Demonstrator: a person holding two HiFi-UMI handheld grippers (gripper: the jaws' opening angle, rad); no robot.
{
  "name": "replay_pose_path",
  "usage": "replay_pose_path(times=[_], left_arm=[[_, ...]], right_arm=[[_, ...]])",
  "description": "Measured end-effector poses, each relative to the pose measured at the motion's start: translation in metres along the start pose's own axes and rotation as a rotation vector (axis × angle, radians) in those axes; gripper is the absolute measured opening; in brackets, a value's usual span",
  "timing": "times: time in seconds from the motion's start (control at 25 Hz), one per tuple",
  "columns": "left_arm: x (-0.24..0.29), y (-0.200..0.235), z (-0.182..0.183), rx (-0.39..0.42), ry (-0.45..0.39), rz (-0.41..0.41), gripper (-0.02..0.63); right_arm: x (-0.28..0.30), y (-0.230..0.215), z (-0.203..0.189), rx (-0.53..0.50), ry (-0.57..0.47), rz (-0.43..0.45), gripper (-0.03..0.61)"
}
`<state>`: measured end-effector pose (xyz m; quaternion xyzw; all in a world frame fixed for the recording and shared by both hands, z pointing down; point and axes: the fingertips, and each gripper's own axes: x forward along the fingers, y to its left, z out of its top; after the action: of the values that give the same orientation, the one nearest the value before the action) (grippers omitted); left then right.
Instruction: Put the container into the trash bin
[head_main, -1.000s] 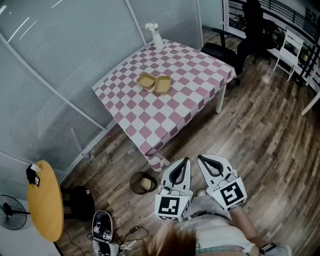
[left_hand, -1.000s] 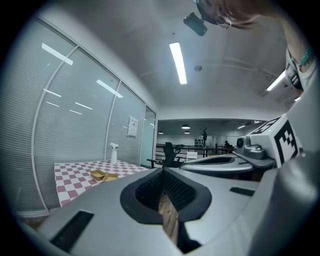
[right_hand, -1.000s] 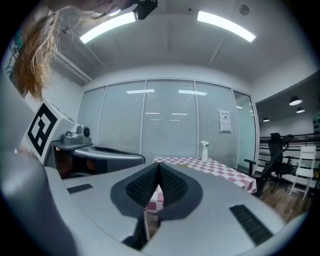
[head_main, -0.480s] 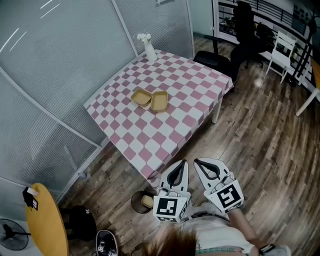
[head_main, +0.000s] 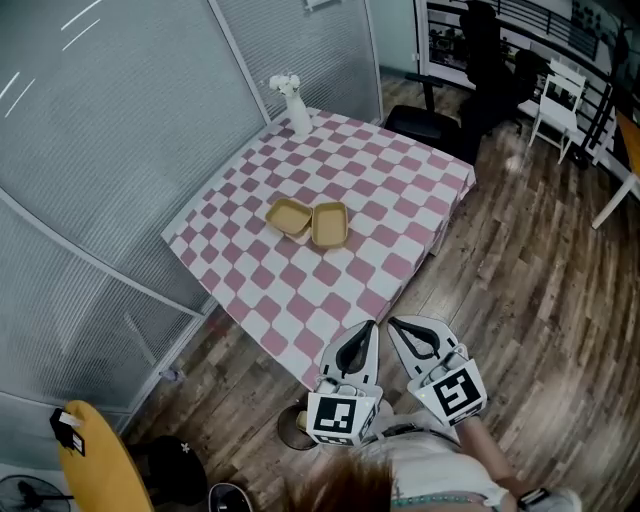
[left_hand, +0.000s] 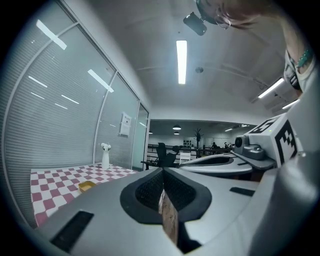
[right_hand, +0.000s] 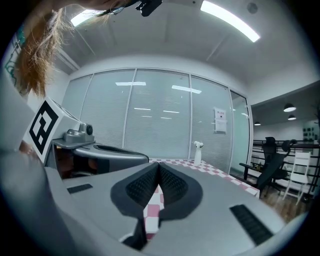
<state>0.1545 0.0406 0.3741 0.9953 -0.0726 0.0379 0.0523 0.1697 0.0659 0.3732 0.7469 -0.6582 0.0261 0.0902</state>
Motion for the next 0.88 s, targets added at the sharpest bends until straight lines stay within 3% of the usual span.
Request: replay_pose_path(times=[0.4,0.88], left_arm=[[-0.001,0.064,-0.004,0.003,0.027,0.047,0.006],[-0.002,0.112,-0.010,-0.030,0.042,0.132,0.006]], right_arm=[[0.070,0.013,0.005,-0.011,0.004,0.053,-0.006],[0.122,0.026,0.001,-0.029,0.028,0.139,-0.006]])
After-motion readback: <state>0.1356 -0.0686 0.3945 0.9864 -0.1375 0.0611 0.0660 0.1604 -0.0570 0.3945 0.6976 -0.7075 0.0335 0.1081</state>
